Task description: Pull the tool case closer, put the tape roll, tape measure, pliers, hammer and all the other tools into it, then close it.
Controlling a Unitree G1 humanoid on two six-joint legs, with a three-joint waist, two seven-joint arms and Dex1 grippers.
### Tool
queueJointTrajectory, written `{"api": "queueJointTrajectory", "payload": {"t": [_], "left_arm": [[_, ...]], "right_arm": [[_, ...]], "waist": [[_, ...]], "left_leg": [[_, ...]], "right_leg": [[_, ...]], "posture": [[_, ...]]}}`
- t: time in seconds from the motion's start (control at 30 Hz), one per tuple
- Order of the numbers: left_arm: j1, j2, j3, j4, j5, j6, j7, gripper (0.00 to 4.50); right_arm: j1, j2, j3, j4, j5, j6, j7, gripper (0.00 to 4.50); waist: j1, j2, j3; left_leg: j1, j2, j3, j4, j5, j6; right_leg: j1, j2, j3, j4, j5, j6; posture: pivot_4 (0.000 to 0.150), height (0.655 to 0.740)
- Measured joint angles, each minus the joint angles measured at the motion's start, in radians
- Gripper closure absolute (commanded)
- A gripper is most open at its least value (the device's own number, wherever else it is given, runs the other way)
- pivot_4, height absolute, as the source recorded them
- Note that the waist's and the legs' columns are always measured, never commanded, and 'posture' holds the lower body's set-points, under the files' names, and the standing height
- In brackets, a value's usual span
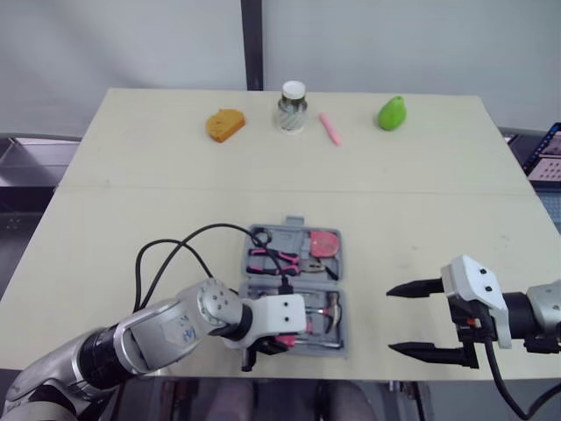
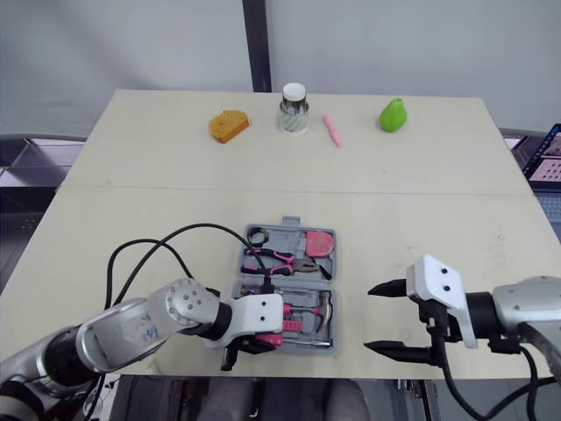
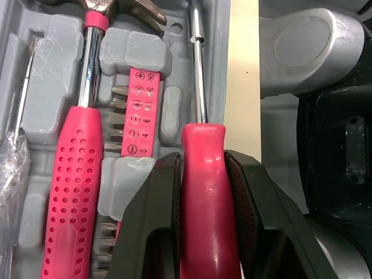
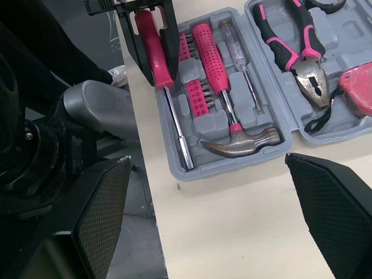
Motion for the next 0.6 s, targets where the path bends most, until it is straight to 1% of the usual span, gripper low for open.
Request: {"api": "queueJointTrajectory", "payload": {"t": [0.37, 0.43, 0.5, 0.6], "left_arm": [[0.0, 0.0, -0.004, 0.017, 0.007, -0.012, -0.004, 3.85], [0.0, 0.0, -0.004, 0.02, 0.007, -0.014, -0.007, 2.81], [0.0, 0.001, -0.005, 0.023, 0.008, -0.014, -0.009, 1.99], [0.0, 0.001, -0.005, 0.023, 0.008, -0.015, -0.01, 0.43]], "right_arm": [[0.0, 0.0, 0.0, 0.0, 0.0, 0.0, -0.003, 0.0], [0.0, 0.0, 0.0, 0.0, 0.0, 0.0, -0.004, 0.0], [0.0, 0.0, 0.0, 0.0, 0.0, 0.0, -0.005, 0.0], [0.0, 0.0, 0.0, 0.0, 0.0, 0.0, -0.005, 0.0]], "waist": [[0.0, 0.0, 0.0], [0.0, 0.0, 0.0], [0.0, 0.0, 0.0], [0.0, 0.0, 0.0]], "left_leg": [[0.0, 0.0, 0.0, 0.0, 0.0, 0.0], [0.0, 0.0, 0.0, 0.0, 0.0, 0.0], [0.0, 0.0, 0.0, 0.0, 0.0, 0.0], [0.0, 0.0, 0.0, 0.0, 0.0, 0.0]], "right_leg": [[0.0, 0.0, 0.0, 0.0, 0.0, 0.0], [0.0, 0.0, 0.0, 0.0, 0.0, 0.0], [0.0, 0.0, 0.0, 0.0, 0.0, 0.0], [0.0, 0.0, 0.0, 0.0, 0.0, 0.0]], "posture": [[0.15, 0.74], [0.15, 0.74], [0.15, 0.74], [0.15, 0.74]]}}
